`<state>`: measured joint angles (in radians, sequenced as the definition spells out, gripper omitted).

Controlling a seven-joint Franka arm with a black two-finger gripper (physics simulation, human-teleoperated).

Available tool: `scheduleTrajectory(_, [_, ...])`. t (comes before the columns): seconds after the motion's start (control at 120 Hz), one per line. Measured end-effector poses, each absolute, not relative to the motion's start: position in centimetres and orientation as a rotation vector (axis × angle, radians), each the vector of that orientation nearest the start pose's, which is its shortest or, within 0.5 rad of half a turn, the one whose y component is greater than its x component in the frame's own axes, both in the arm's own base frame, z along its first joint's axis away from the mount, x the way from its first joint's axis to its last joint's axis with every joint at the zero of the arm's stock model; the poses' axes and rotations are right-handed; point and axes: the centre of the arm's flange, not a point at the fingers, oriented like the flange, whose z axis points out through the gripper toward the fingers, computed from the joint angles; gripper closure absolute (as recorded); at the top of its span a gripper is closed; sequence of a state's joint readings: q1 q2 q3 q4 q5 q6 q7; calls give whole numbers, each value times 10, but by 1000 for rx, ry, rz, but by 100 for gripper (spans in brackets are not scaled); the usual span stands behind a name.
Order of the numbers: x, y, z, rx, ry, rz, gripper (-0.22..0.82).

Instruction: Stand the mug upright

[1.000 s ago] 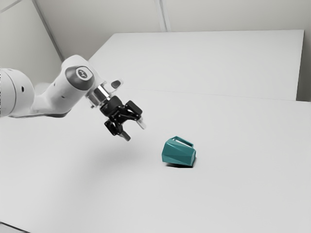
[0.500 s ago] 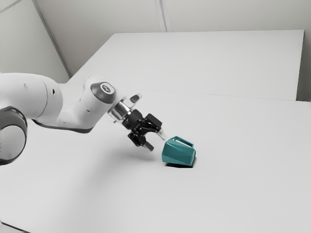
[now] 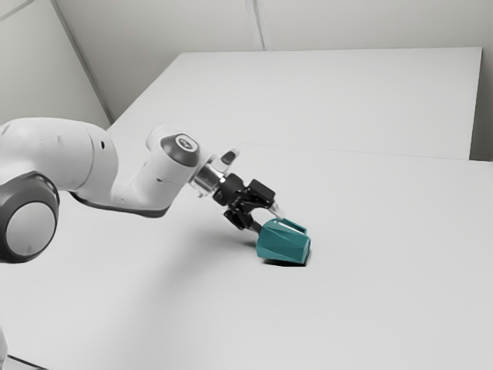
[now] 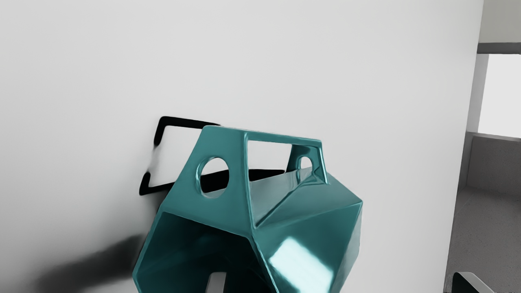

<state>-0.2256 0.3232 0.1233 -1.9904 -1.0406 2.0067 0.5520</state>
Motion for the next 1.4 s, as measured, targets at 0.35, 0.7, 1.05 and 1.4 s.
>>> scheduleTrajectory(0.35, [571, -121, 288, 2256, -41, -84, 0])
scheduleTrajectory(0.7, [564, -122, 276, 2222, -12, -86, 15])
scheduleTrajectory(1.05, [561, -124, 274, 2205, -9, -78, 36])
scheduleTrajectory(1.4, [559, -127, 272, 2193, -9, -77, 55])
